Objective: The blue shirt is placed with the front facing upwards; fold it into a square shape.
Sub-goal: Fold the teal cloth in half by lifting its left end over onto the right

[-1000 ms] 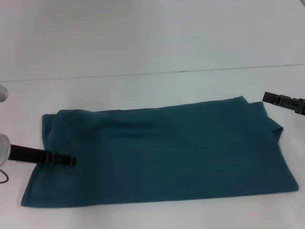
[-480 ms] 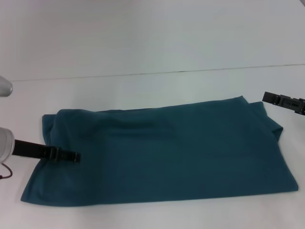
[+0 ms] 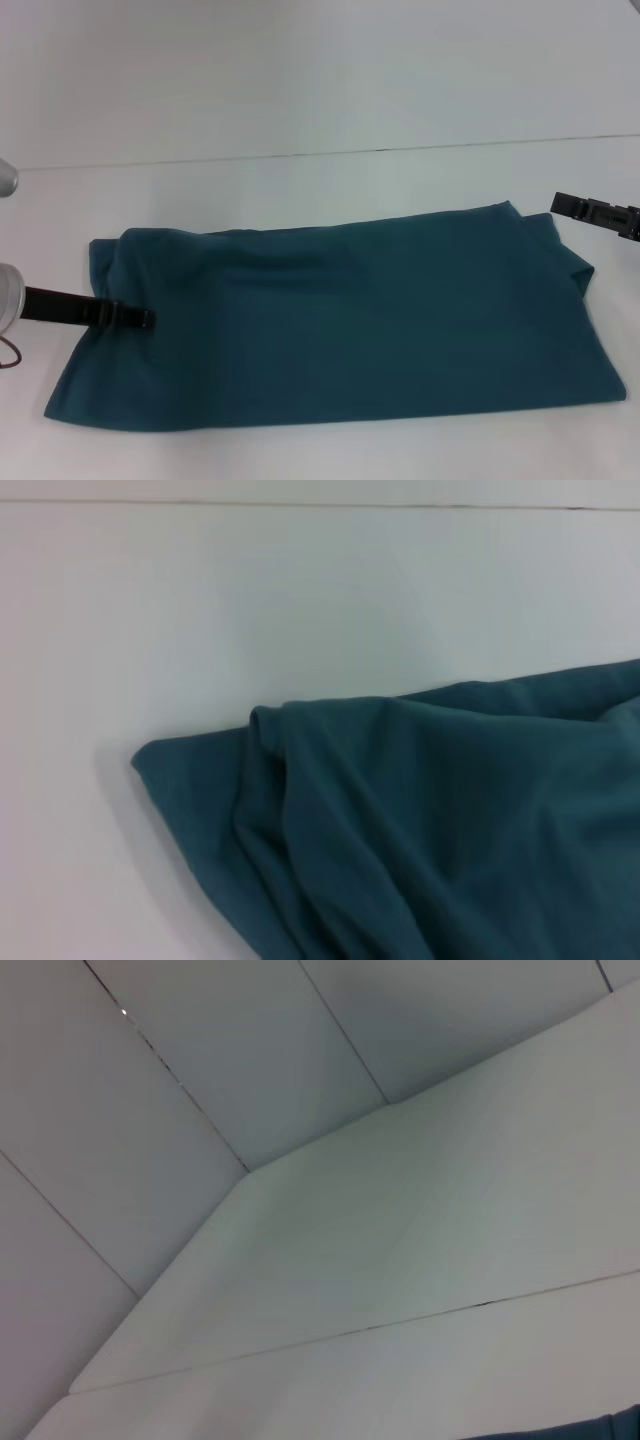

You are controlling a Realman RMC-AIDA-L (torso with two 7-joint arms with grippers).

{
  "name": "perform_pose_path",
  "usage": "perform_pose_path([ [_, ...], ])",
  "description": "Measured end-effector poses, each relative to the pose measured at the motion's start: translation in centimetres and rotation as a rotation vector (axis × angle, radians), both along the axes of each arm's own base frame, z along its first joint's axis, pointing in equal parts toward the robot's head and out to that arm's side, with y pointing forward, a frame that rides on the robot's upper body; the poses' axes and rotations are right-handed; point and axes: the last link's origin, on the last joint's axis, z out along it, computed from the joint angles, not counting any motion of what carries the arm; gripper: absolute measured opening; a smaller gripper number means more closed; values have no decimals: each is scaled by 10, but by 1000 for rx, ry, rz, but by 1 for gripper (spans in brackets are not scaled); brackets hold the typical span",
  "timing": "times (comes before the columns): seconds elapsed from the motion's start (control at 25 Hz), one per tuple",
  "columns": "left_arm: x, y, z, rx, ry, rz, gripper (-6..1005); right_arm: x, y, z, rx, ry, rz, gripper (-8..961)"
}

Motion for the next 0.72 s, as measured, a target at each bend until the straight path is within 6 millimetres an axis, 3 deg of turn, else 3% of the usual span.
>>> perform_pose_path([
  [0.6,-1,1,0,8,8,1,113,1,-1,0,0,2,-2,944],
  [0.72,-3,1,2,10,12,3,89,1,-1,-1,-1,3,-3,944],
])
